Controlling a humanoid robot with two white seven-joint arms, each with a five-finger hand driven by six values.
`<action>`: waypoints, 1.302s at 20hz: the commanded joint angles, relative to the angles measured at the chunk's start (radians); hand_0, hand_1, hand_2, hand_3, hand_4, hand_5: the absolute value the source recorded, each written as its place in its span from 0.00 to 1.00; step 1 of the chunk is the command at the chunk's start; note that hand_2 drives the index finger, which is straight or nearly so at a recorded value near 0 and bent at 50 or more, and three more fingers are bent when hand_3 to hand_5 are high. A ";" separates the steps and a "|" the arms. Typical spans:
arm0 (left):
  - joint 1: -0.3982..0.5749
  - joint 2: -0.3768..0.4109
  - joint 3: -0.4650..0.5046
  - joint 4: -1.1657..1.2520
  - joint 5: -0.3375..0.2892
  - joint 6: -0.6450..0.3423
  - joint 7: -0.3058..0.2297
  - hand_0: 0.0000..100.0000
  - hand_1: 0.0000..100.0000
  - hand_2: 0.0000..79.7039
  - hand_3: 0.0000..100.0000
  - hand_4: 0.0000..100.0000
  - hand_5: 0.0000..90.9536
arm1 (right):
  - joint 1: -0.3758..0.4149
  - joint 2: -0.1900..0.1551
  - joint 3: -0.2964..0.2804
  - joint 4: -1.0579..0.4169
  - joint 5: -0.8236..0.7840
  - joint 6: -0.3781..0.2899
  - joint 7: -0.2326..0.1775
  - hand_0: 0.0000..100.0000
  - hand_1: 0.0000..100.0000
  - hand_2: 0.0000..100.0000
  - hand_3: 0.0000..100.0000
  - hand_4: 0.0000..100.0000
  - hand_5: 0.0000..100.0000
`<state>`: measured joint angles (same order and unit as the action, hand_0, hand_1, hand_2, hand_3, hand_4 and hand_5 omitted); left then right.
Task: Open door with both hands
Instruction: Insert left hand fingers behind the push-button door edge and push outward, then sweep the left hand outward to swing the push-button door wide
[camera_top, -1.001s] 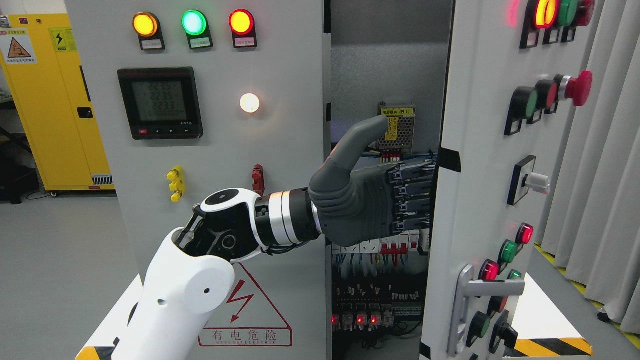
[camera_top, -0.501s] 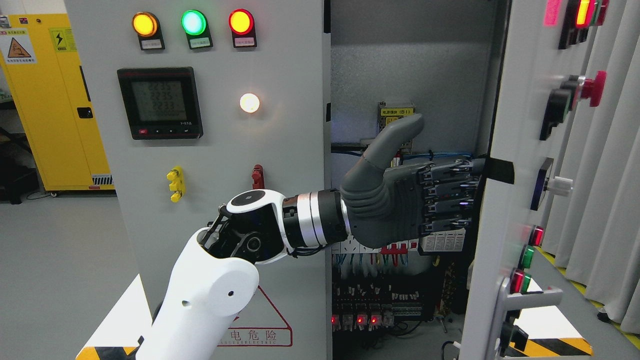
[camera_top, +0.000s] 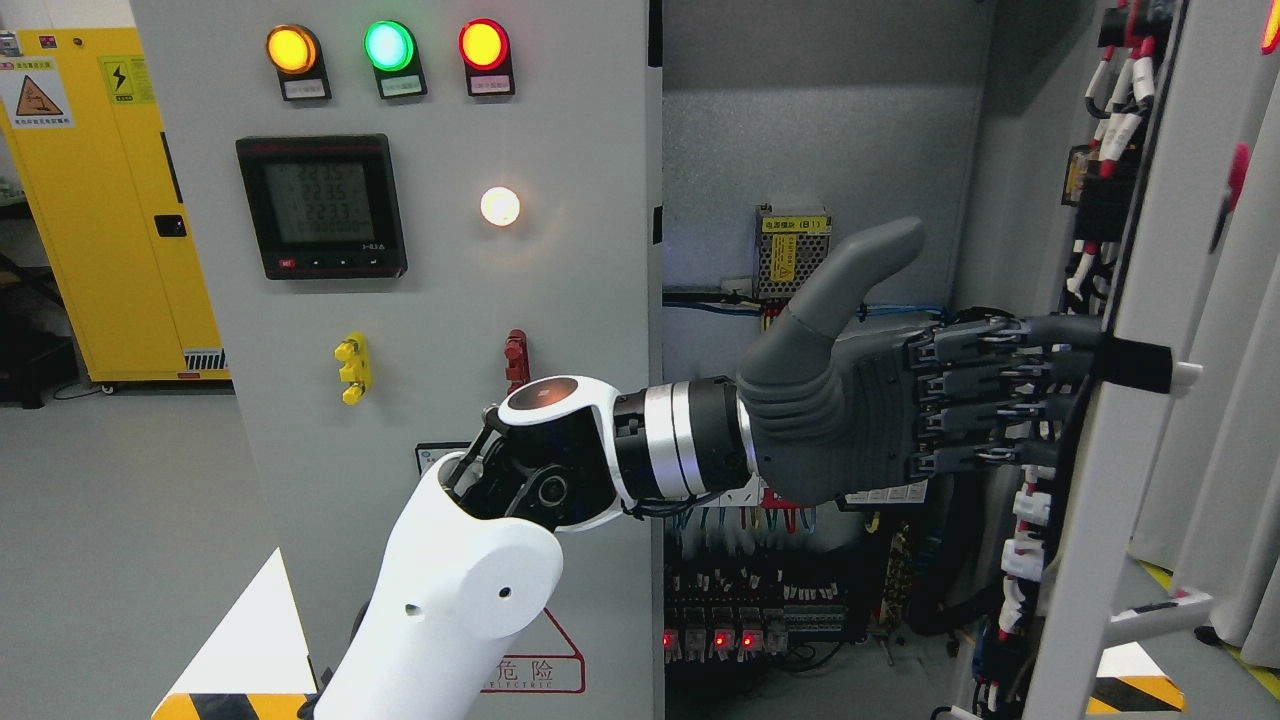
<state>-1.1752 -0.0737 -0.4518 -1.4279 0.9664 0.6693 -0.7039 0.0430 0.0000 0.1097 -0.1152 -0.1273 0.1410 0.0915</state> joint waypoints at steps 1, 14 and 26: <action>-0.001 -0.083 -0.025 -0.014 -0.018 0.003 0.003 0.00 0.00 0.00 0.00 0.00 0.00 | 0.000 -0.031 -0.001 0.000 0.000 0.000 0.000 0.20 0.12 0.00 0.00 0.00 0.00; -0.001 -0.106 -0.077 -0.046 -0.058 -0.008 0.175 0.00 0.00 0.00 0.00 0.00 0.00 | 0.002 -0.029 -0.001 0.000 0.000 0.000 0.000 0.20 0.12 0.00 0.00 0.00 0.00; -0.075 -0.109 -0.180 -0.039 0.038 -0.108 0.248 0.00 0.00 0.00 0.00 0.00 0.00 | 0.002 -0.029 -0.001 0.000 0.000 0.000 0.000 0.20 0.12 0.00 0.00 0.00 0.00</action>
<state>-1.2241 -0.1695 -0.5521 -1.4606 0.9779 0.5911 -0.4608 0.0445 0.0000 0.1090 -0.1154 -0.1273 0.1410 0.0916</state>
